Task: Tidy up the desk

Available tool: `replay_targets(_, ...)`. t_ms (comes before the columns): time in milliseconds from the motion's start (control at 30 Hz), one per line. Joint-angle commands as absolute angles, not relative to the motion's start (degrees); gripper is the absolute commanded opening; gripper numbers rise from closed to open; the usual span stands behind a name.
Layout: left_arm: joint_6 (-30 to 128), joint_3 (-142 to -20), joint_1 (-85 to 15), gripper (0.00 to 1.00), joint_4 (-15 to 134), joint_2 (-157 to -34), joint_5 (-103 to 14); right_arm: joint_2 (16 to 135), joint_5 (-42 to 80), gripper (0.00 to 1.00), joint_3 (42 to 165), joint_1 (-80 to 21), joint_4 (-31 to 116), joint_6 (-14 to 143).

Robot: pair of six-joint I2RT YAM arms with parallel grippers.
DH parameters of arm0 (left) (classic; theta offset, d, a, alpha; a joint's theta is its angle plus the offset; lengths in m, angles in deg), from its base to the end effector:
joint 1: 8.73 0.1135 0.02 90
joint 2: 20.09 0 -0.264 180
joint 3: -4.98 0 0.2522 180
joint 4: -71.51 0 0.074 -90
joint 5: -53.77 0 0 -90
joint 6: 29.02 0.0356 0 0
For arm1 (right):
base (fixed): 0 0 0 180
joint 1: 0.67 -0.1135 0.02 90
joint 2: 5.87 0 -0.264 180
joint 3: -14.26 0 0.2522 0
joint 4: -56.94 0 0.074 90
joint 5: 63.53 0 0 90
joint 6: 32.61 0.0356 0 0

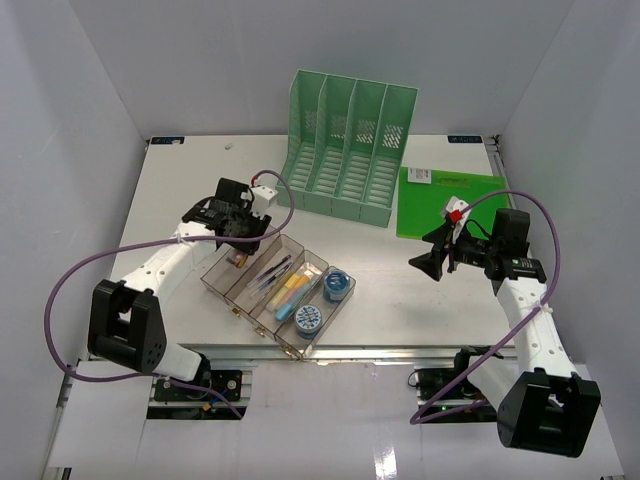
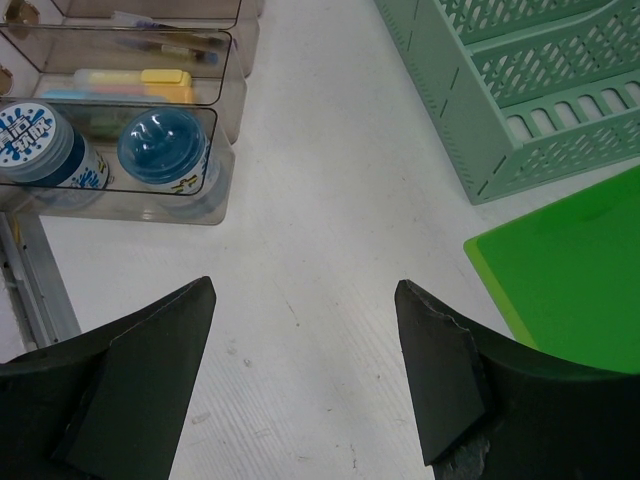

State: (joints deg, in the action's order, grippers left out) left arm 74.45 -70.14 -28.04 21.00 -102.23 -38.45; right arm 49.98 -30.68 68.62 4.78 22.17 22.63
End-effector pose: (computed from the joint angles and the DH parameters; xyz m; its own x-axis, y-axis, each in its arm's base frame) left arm 0.2761 -0.0982 0.2518 -0.6928 0.4894 -0.5297 0.5259 0.8454 0.0933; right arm 0.2011 0.0109 0.2702 -0.1286 -0.2984 -0.9457 -0.8474 0.5285 -0.0515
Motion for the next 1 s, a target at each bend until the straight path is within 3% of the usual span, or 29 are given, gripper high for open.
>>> replay_targets(0, 75.51, -67.69, -29.44, 0.37, 24.71, -100.71, -33.62, 50.62, -31.48, 0.79, 69.53, 5.30, 22.58, 22.15)
replay_targets(133, 73.98, -66.48, -29.47, 0.59, 26.22, -99.27, -28.91, 50.81, -31.38, 0.79, 69.42, 5.30, 22.70, 22.00)
replay_targets(267, 72.42, -66.87, -29.47, 0.71, 27.49, -97.42, -26.05, 50.82, -30.93, 0.80, 69.11, 5.39, 22.59, 21.05)
replay_targets(367, 71.45, -66.70, -29.47, 0.88, 28.99, -96.04, -26.20, 50.91, -31.01, 0.80, 68.89, 5.39, 22.53, 20.40)
replay_targets(500, 69.43, -66.95, -29.55, 0.89, 29.35, -94.51, -28.63, 51.00, -30.86, 0.81, 68.89, 5.56, 21.52, 18.29)
replay_targets(633, 64.28, -65.06, -29.47, 0.98, 33.42, -87.93, -34.91, 50.32, -28.92, 0.82, 67.45, 5.48, 19.85, 9.92)
replay_targets(867, 53.36, -53.06, -29.24, 0.98, 47.47, -73.13, -47.61, 50.12, -19.57, 0.87, 63.31, 5.41, 10.13, -32.27)
replay_targets(967, 52.71, -48.97, -29.16, 0.98, 50.37, -69.89, -50.52, 55.33, -10.85, 0.88, 65.24, 5.39, 14.01, -34.06)
